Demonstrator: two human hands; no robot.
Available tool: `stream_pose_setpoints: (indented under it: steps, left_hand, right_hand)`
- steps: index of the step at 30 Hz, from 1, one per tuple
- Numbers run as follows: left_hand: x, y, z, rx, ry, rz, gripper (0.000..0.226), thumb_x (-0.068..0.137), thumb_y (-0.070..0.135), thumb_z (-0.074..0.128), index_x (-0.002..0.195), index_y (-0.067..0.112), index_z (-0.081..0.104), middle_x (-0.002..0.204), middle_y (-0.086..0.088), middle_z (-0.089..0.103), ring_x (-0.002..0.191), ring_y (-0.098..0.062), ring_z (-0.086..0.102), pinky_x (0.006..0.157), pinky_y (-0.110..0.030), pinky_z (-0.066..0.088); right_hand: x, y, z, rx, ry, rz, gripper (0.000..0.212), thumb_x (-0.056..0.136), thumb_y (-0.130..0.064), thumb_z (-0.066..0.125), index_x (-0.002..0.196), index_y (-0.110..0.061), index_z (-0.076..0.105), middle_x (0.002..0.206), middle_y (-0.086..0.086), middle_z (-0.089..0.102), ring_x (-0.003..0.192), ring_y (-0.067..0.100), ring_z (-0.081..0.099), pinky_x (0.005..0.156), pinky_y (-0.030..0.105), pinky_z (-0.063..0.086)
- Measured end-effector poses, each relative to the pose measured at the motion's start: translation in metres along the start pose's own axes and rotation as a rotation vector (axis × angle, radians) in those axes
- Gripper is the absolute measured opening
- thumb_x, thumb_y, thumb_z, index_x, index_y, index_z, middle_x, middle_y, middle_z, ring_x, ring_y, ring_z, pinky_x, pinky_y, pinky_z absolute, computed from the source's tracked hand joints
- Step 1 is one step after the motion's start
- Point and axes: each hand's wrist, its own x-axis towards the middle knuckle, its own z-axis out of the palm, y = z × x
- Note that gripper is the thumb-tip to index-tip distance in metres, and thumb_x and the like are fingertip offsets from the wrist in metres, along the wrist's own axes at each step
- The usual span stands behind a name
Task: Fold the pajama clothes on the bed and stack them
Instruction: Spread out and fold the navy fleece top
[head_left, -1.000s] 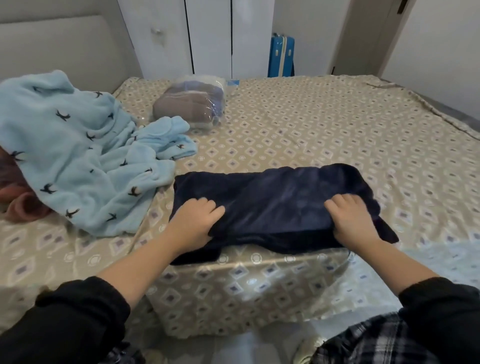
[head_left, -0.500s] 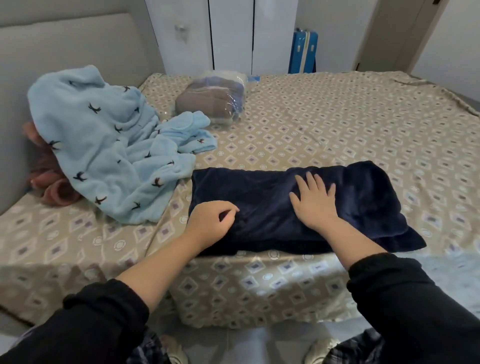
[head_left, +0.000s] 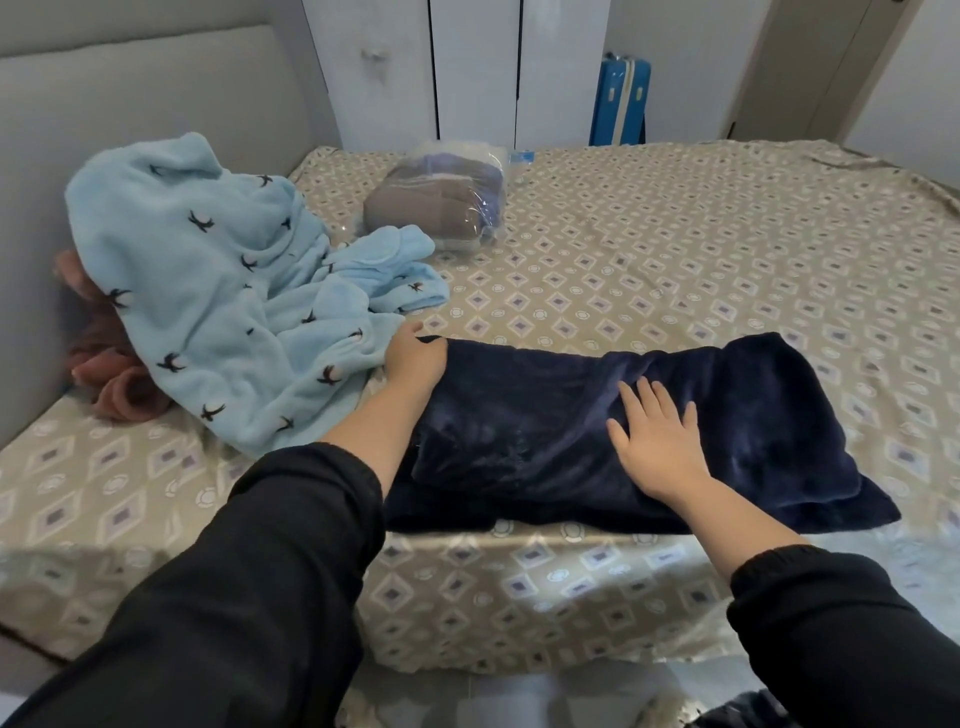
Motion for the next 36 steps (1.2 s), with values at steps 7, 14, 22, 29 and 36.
stream_pose_setpoints:
  steps: [7,14,22,29,36]
  left_hand:
    - [0.011,-0.035,-0.009,0.537,0.0,0.003,0.039,0.097,0.021,0.05,0.133,0.007,0.047,0.136,-0.017,0.051,0.123,-0.035,0.049,0.096,-0.039,0.041]
    - [-0.021,0.034,0.05,0.842,-0.18,0.674,0.053,0.098,0.027,0.043,0.149,0.017,0.03,0.147,-0.009,0.041,0.132,-0.031,0.038,0.106,-0.046,0.035]
    - [-0.053,-0.019,0.083,1.03,-0.312,0.73,0.059,0.1,0.049,0.025,0.154,0.025,0.018,0.159,0.001,0.021,0.148,-0.017,0.012,0.119,-0.046,0.005]
    - [-0.048,-0.025,0.075,0.774,-0.316,0.677,0.052,0.101,0.04,0.033,0.151,0.024,0.03,0.156,0.003,0.029,0.146,-0.014,0.018,0.119,-0.04,0.007]
    - [-0.039,-0.033,0.066,0.647,-0.274,0.596,0.048,0.103,0.029,0.033,0.147,0.011,0.037,0.154,-0.005,0.034,0.145,-0.019,0.023,0.12,-0.039,0.013]
  right_hand:
    - [-0.001,0.0,0.014,0.032,0.032,0.013,0.062,0.096,-0.049,0.015,0.154,-0.026,0.006,0.162,-0.002,0.001,0.148,0.015,-0.005,0.118,0.046,-0.002]
    - [-0.004,-0.004,0.005,0.036,0.058,-0.025,0.059,0.099,-0.045,0.025,0.153,-0.022,0.017,0.16,0.003,0.014,0.148,0.019,0.008,0.118,0.046,0.004]
    - [0.037,0.079,-0.058,0.35,0.56,0.452,0.039,0.09,-0.017,0.053,0.127,-0.005,0.055,0.138,0.017,0.045,0.124,0.038,0.042,0.102,0.048,0.033]
    - [0.074,0.143,-0.062,0.722,0.355,0.711,0.037,0.096,-0.024,0.047,0.065,-0.006,0.05,0.066,0.013,0.057,0.065,0.03,0.054,0.052,0.028,0.034]
    - [0.048,0.166,-0.04,0.615,0.221,0.809,0.034,0.099,-0.021,0.043,0.101,0.008,0.061,0.106,0.024,0.063,0.08,0.029,0.054,0.071,0.031,0.035]
